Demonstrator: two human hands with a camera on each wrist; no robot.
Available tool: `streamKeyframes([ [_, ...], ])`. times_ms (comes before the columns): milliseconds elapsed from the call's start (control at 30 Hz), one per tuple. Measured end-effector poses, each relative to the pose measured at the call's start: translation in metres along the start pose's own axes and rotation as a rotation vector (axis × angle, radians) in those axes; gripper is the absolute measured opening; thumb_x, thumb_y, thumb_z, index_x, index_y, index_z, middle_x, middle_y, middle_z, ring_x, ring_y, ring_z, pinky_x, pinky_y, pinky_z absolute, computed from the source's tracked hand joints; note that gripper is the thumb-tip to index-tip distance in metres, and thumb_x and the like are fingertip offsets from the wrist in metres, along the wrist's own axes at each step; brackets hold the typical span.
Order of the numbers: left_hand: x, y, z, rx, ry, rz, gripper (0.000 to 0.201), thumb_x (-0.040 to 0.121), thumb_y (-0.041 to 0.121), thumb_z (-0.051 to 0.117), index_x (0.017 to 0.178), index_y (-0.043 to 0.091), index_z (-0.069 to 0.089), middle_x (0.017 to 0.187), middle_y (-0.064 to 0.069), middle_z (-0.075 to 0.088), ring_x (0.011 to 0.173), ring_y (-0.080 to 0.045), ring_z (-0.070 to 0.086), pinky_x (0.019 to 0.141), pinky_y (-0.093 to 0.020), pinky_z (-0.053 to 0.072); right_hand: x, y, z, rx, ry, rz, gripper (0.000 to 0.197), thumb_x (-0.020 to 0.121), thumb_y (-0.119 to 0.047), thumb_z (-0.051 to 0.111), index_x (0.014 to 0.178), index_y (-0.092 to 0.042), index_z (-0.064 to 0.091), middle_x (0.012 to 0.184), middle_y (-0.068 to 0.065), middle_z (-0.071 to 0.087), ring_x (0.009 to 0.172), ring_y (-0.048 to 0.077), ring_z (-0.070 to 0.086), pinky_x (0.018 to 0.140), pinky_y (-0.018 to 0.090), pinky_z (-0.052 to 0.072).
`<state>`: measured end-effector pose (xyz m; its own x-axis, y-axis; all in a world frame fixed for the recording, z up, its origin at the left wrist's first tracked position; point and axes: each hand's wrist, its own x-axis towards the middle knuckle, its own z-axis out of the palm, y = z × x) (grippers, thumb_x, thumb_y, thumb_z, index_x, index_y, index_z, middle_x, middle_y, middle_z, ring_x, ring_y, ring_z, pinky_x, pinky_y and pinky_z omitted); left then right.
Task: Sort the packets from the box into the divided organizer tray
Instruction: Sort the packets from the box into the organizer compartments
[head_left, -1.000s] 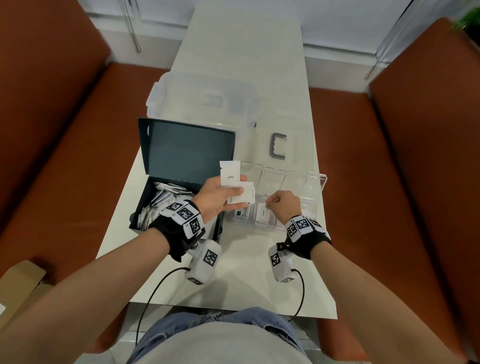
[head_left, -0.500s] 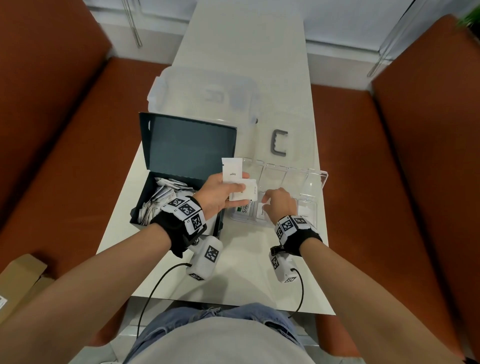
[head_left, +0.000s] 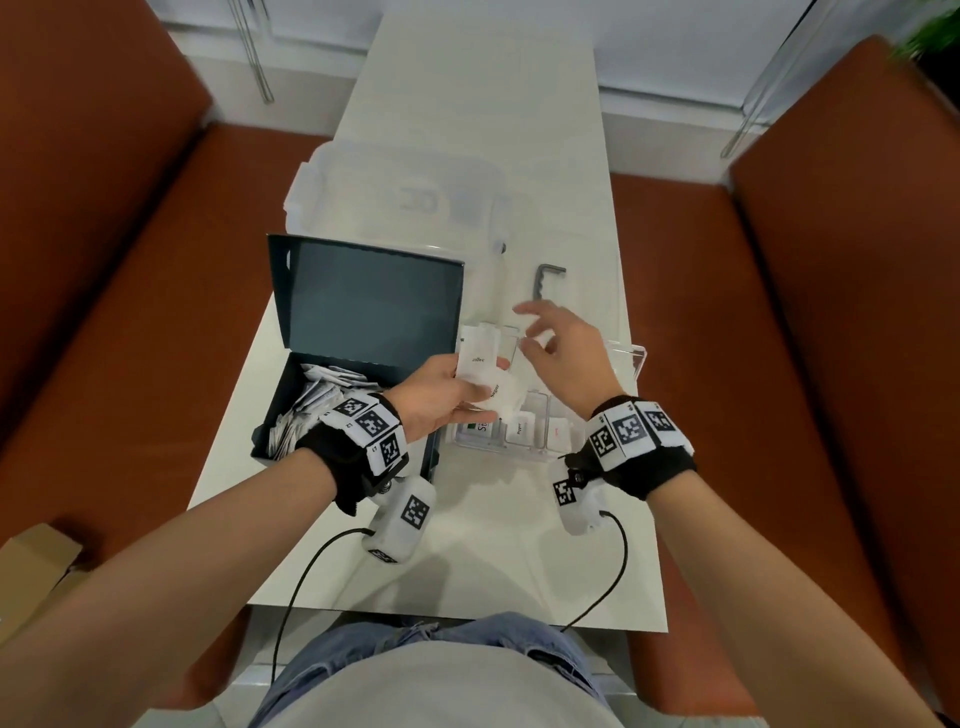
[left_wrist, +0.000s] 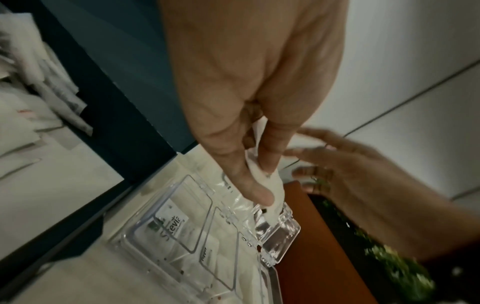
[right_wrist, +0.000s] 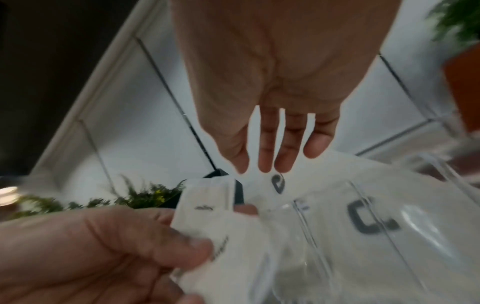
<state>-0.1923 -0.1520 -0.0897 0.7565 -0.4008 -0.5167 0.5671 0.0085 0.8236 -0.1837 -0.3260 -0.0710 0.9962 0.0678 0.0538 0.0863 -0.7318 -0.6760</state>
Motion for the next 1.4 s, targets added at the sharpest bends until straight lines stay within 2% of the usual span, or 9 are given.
streamKeyframes([
  [100, 0.002, -0.001, 0.005, 0.188, -0.044, 0.018, 0.026, 0.094, -0.004, 0.053, 0.118, 0.005, 0.056, 0.107, -0.007, 0.062, 0.097, -0.02, 0.063, 0.078, -0.029, 0.059, -0.003, -0.015, -0.005, -0.273, -0.259, -0.212, 0.065, 0.087, -0.018, 0.058, 0.141, -0.045, 0.034, 0.133, -0.003, 0.048, 0.109, 0.021, 0.049, 0.093, 0.043, 0.04],
  [167, 0.003, 0.001, 0.01, 0.31, -0.082, 0.056, 0.031, 0.094, -0.003, 0.053, 0.121, 0.011, 0.052, 0.102, 0.002, 0.057, 0.088, -0.011, 0.059, 0.072, -0.027, 0.059, -0.006, -0.018, -0.001, -0.413, -0.355, -0.245, 0.057, 0.088, -0.021, 0.057, 0.137, -0.044, 0.041, 0.134, -0.007, 0.049, 0.112, 0.02, 0.045, 0.093, 0.043, 0.033],
  [333, 0.014, 0.008, 0.017, 0.348, -0.015, 0.115, 0.029, 0.091, -0.006, 0.057, 0.118, 0.005, 0.056, 0.09, -0.007, 0.059, 0.082, -0.016, 0.059, 0.069, -0.028, 0.058, -0.006, 0.0, -0.007, -0.278, -0.191, -0.126, 0.023, 0.09, -0.021, 0.058, 0.111, -0.019, 0.065, 0.106, 0.002, 0.067, 0.1, 0.024, 0.059, 0.094, 0.042, 0.04],
  [467, 0.023, 0.01, 0.021, 0.319, 0.047, 0.141, 0.03, 0.087, -0.004, 0.065, 0.116, 0.004, 0.06, 0.078, -0.008, 0.057, 0.074, -0.015, 0.061, 0.072, -0.027, 0.06, -0.01, 0.021, -0.019, -0.18, -0.111, 0.054, 0.01, 0.079, -0.018, 0.065, 0.087, -0.015, 0.059, 0.072, -0.001, 0.058, 0.073, 0.023, 0.055, 0.069, 0.031, 0.041],
  [633, 0.03, 0.007, 0.031, 0.335, 0.047, 0.162, 0.025, 0.088, -0.003, 0.064, 0.113, 0.003, 0.064, 0.071, -0.003, 0.055, 0.068, -0.009, 0.06, 0.073, -0.025, 0.059, -0.024, 0.056, -0.035, -0.081, -0.047, 0.205, 0.016, 0.079, -0.011, 0.062, 0.094, -0.015, 0.061, 0.058, -0.009, 0.046, 0.053, 0.006, 0.042, 0.047, 0.011, 0.032],
  [933, 0.039, -0.002, 0.057, 0.334, 0.043, 0.132, 0.021, 0.089, -0.004, 0.063, 0.106, 0.007, 0.065, 0.089, -0.008, 0.064, 0.084, -0.016, 0.064, 0.066, -0.021, 0.058, -0.04, 0.115, -0.038, -0.112, -0.106, 0.515, 0.018, 0.092, -0.014, 0.055, 0.102, -0.008, 0.068, 0.107, 0.013, 0.064, 0.083, 0.02, 0.058, 0.071, 0.026, 0.043],
  [1100, 0.041, -0.006, 0.062, 0.334, 0.048, 0.127, 0.021, 0.089, -0.004, 0.062, 0.108, 0.006, 0.066, 0.087, -0.006, 0.066, 0.083, -0.015, 0.064, 0.067, -0.022, 0.058, -0.043, 0.129, -0.03, -0.115, -0.135, 0.558, 0.015, 0.091, -0.015, 0.059, 0.101, -0.01, 0.069, 0.107, 0.011, 0.063, 0.078, 0.015, 0.053, 0.068, 0.023, 0.042],
  [1300, 0.041, -0.009, 0.06, 0.348, 0.067, 0.116, 0.021, 0.089, -0.003, 0.063, 0.106, 0.008, 0.066, 0.087, -0.005, 0.065, 0.081, -0.013, 0.064, 0.069, -0.024, 0.057, -0.041, 0.133, -0.024, -0.144, -0.221, 0.563, 0.015, 0.09, -0.02, 0.061, 0.102, -0.017, 0.07, 0.108, 0.007, 0.067, 0.097, 0.023, 0.061, 0.089, 0.034, 0.05],
  [1400, 0.04, -0.01, 0.059, 0.343, 0.066, 0.111, 0.021, 0.089, -0.004, 0.063, 0.105, 0.009, 0.065, 0.092, -0.009, 0.066, 0.084, -0.016, 0.064, 0.068, -0.024, 0.057, -0.042, 0.132, -0.02, -0.245, -0.23, 0.519, 0.013, 0.091, -0.022, 0.058, 0.098, -0.023, 0.069, 0.108, 0.0, 0.065, 0.105, 0.023, 0.057, 0.097, 0.04, 0.042],
])
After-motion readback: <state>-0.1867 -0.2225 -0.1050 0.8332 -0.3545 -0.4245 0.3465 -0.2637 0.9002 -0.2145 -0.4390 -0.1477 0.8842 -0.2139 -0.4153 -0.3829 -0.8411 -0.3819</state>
